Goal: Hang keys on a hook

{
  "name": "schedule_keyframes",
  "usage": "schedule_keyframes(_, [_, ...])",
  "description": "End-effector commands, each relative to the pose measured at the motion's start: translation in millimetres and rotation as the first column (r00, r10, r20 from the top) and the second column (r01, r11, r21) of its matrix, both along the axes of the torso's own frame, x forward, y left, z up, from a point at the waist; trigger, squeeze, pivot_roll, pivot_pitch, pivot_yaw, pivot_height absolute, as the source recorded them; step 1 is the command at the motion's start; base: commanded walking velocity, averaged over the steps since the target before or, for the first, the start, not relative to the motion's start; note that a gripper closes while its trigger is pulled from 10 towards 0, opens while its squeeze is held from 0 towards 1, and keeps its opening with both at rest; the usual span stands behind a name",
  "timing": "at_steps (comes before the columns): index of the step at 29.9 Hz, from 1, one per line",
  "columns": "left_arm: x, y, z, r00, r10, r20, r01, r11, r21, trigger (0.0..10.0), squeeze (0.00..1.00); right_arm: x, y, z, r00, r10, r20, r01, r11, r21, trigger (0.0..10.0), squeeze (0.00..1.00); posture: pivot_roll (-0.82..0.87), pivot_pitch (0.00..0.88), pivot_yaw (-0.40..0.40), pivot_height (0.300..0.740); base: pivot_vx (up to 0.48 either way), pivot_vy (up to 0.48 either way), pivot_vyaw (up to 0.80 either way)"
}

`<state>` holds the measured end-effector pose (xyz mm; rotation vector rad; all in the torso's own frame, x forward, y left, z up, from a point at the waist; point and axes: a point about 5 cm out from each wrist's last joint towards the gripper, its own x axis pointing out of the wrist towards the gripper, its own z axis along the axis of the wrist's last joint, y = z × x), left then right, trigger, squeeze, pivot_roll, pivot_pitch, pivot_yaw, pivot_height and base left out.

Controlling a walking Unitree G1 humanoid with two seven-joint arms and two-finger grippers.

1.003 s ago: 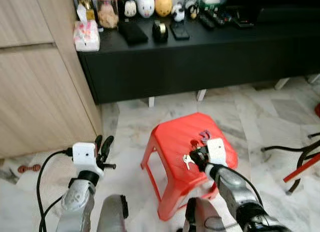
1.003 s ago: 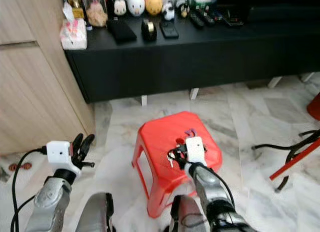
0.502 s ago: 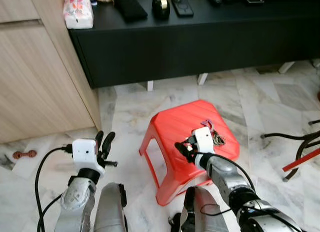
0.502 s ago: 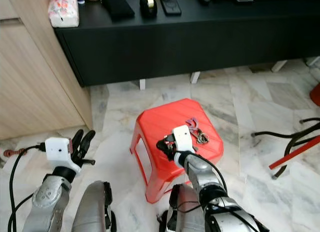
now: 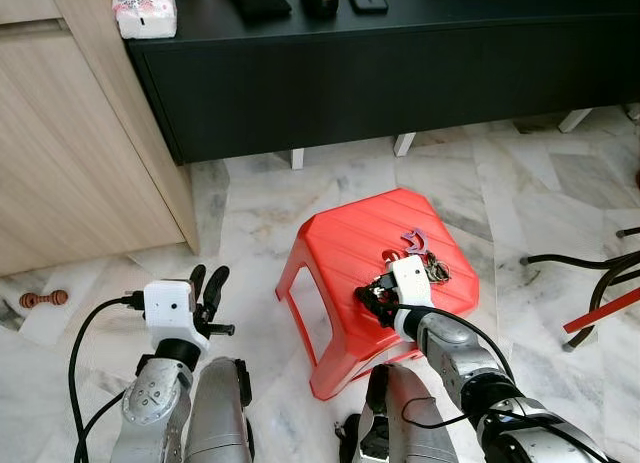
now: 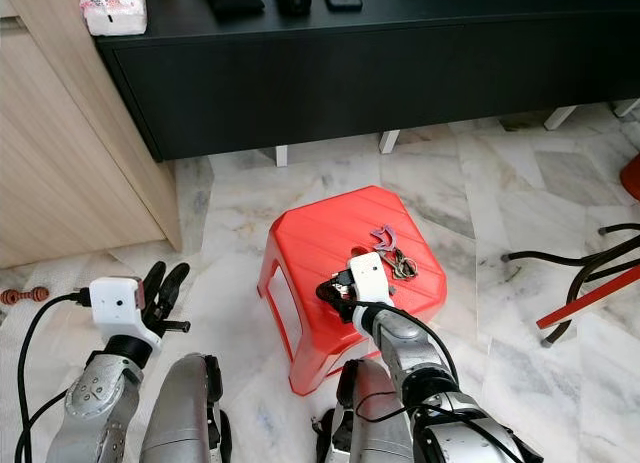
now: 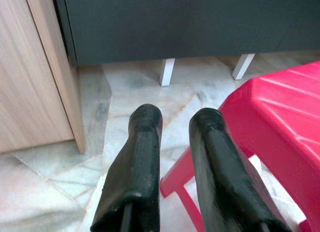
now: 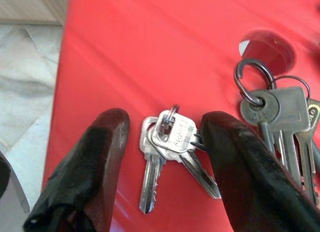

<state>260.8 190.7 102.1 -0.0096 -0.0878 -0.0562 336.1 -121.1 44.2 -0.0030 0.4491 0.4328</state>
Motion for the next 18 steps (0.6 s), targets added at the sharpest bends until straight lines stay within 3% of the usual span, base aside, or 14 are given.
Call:
schedule_keyframes(1, [-4.1, -1.8, -5.5, 1.000, -0.002, -0.030, 0.003, 1.000, 0.010, 10.0, 0.00, -4.1, -5.3, -6.4, 1.000, -0.012, -0.025, 0.012, 1.000, -0.013, 0.0, 0.00, 0.18, 0.337, -0.148, 0.601, 0.000, 0.000, 0.00])
schedule_keyframes(18, [-4.3, -1.9, -6.5, 0.999, 0.002, -0.039, -0.001, 1.000, 0.007, 10.0, 0.00, -3.0, -7.0, -4.6, 1.000, -0.003, -0.016, 0.003, 1.000, -0.024, 0.0, 0.00, 0.18, 0.339, -0.150, 0.601, 0.000, 0.000, 0.00])
